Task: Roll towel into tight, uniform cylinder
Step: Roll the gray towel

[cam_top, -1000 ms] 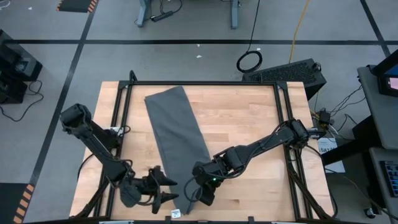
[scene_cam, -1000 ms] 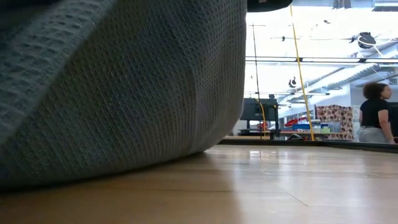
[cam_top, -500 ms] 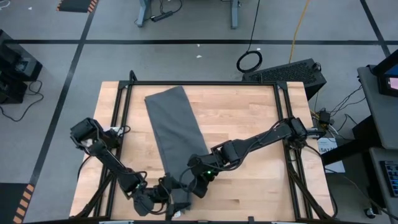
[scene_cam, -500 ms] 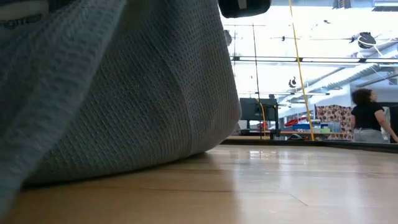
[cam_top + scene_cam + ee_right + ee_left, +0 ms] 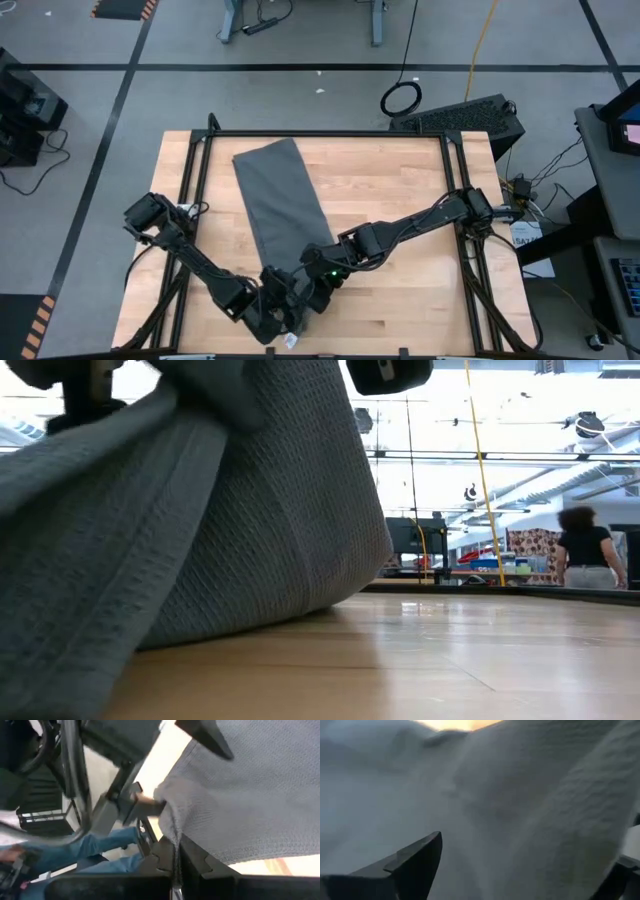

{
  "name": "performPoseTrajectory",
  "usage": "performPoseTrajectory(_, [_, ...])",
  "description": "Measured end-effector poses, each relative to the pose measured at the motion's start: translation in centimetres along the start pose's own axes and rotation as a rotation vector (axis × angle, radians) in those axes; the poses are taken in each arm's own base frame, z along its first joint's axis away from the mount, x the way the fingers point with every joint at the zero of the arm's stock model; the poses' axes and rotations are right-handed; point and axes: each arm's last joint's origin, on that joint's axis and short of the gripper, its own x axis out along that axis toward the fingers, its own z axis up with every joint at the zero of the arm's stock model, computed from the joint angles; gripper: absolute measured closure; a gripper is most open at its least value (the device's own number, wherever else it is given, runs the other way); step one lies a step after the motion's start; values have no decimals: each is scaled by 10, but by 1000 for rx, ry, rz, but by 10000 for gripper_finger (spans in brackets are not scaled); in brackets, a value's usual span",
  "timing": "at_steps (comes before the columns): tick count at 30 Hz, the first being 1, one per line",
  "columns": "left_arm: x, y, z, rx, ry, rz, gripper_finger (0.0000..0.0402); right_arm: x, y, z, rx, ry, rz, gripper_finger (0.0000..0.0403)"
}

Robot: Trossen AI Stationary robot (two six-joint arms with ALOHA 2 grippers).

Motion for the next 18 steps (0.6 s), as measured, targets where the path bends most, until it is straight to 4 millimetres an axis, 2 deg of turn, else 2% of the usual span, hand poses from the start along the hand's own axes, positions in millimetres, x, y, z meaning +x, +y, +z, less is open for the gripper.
performPoseTrajectory(4, [-13,7,-4,50,60,74,55,0,0,0,0,1,-1,403])
performPoseTrajectory(10, [-54,1,-4,113,95,-27,107,0,0,0,9,2,-2,403])
performPoseTrajectory(14, [-78,0,-9,159,108,-77,123,0,0,0,27,2,-3,403])
performPoseTrajectory(18, [-88,2,-19,194,120,-85,126,0,1,0,24,-4,4,403])
